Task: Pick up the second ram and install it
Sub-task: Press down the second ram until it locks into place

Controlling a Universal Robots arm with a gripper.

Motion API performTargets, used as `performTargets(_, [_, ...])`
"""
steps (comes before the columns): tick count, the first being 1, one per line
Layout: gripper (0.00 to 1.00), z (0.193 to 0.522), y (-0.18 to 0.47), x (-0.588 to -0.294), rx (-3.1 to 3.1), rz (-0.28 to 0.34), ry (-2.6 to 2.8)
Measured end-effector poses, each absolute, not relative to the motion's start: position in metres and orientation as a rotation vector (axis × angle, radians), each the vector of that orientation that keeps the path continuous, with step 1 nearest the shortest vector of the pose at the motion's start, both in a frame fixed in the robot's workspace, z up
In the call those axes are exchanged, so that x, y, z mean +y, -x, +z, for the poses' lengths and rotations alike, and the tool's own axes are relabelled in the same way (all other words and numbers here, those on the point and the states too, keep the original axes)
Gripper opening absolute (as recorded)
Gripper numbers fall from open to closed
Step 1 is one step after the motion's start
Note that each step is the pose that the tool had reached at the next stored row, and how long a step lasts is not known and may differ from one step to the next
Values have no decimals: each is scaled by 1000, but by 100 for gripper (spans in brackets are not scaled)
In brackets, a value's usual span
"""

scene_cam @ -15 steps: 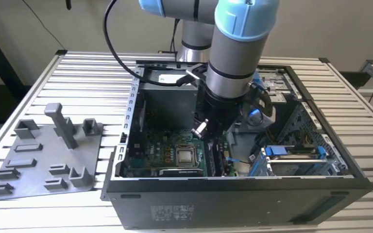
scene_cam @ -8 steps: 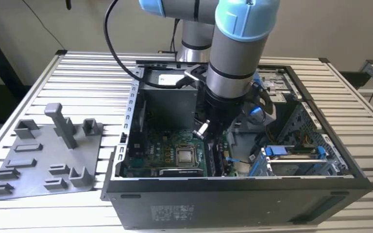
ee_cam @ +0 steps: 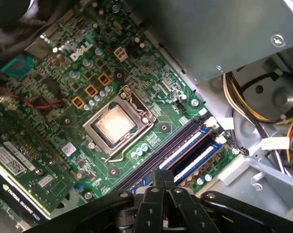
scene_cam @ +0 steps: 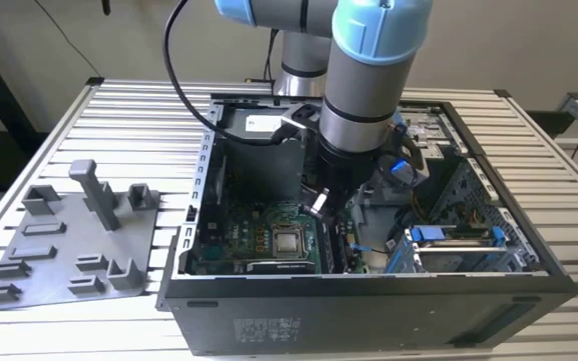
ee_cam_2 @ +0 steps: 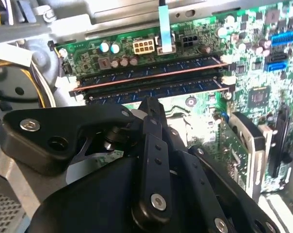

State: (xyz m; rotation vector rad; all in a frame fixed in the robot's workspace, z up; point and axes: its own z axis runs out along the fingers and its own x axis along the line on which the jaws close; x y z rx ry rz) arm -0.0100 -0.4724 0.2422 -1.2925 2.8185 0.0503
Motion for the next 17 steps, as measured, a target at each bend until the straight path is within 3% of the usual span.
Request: performTargets(17, [11,240,10,-472,2567,43,1703])
